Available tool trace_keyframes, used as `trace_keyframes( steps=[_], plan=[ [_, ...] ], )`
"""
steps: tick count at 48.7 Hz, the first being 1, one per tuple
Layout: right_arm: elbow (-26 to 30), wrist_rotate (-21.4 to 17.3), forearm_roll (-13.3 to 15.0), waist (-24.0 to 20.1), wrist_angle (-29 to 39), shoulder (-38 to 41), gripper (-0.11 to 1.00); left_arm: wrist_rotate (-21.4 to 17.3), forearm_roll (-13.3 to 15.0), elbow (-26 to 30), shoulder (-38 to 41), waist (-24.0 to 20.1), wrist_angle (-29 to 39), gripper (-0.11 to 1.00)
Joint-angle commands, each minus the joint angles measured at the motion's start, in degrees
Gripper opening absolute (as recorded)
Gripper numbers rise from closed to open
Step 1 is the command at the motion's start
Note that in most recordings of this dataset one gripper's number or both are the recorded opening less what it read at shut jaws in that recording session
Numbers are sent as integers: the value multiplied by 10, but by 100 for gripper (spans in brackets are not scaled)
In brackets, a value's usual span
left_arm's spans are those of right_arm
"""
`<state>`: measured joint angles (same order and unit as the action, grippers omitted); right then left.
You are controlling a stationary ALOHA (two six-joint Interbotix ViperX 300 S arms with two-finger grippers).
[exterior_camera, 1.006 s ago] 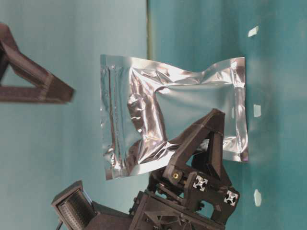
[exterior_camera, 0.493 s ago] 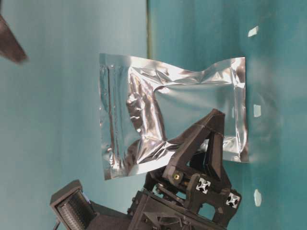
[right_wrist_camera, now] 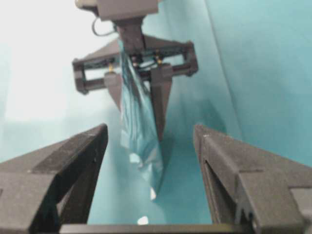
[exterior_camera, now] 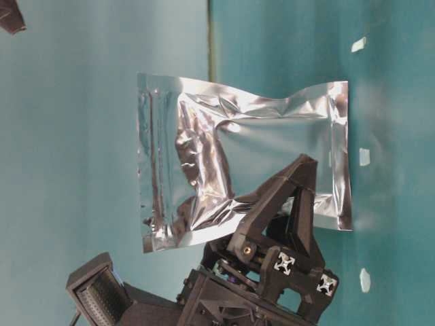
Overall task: Hand over the silver zip bag and make it stand upright.
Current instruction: 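Open the right gripper to release the bag to the left gripper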
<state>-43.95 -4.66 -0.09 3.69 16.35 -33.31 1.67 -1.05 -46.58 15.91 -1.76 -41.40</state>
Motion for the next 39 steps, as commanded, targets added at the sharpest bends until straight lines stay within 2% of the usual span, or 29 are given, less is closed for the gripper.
trace_keyframes(
  steps=[1,39],
  plan=[
    [4,-5,-2,1,-6,-4,83,-1,-1,4,-9,2,-1,24],
    [3,-5,-2,1,-7,-4,83,-2,-1,7,-9,2,18,24]
  ],
)
